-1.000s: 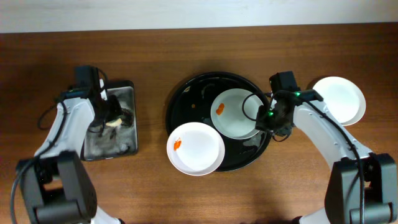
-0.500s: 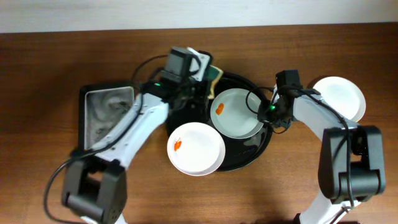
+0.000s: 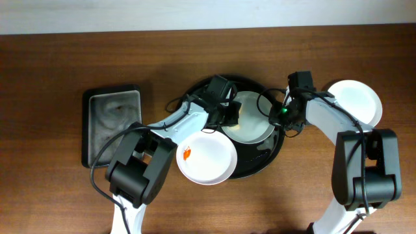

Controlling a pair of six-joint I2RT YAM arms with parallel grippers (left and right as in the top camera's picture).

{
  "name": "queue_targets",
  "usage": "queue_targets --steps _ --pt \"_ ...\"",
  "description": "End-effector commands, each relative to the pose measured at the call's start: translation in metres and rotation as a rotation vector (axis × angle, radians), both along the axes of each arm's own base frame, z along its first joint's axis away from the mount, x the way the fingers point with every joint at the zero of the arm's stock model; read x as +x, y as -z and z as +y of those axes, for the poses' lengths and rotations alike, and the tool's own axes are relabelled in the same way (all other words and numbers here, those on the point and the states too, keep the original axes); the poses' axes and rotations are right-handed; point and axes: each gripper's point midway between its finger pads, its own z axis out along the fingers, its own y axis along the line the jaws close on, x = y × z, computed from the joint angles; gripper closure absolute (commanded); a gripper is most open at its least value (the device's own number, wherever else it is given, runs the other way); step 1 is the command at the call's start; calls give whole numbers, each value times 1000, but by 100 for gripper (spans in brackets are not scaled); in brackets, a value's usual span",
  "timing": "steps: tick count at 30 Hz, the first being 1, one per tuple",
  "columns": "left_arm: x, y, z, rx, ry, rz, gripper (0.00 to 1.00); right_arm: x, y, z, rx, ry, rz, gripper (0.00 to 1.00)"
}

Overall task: Clean dirty plates on tray and stack at the side
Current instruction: 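Scrub the held plate with the sponge while the right gripper tilts it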

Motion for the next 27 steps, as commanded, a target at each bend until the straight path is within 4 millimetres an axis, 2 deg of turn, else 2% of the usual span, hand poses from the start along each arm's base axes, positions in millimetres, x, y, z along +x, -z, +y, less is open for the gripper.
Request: queue_targets --steps 1,3,6,10,11,12,15,16,18,19,20,21,23,25,27 --pt "15 16 33 175 -114 -38 100 -14 21 3 -5 -6 76 87" --pt "27 6 47 287 -97 -103 100 -16 22 7 -7 -20 79 87" --pt "33 -9 55 362 -78 -123 100 -17 23 12 -60 -46 75 88" --pt "31 -24 30 249 -14 -102 100 -18 24 15 -68 -59 74 89" --pt "22 -26 14 175 28 -66 100 -18 23 16 -67 -61 73 89" --pt "17 -21 7 155 29 -42 100 -18 23 16 -68 -61 73 89" --pt "8 17 -10 143 51 10 100 -18 23 16 -68 -61 73 89" --pt "6 31 -8 159 55 28 100 -18 23 16 -67 -61 73 89" --pt "7 42 1 204 36 35 100 -18 24 16 -67 -61 74 89" --pt "10 45 13 253 5 30 100 -18 24 16 -67 -61 74 90" --pt "15 47 39 342 -68 43 100 -18 24 16 -68 -61 74 91" --pt "19 44 55 388 -96 52 100 -18 24 16 -68 -61 75 91" --pt "28 34 69 430 -128 48 100 -19 24 16 -68 -61 75 92" --pt "38 19 73 463 -146 19 100 -19 24 16 -69 -60 79 93" --pt "46 0 68 456 -143 1 100 -21 25 9 -105 -54 86 96"
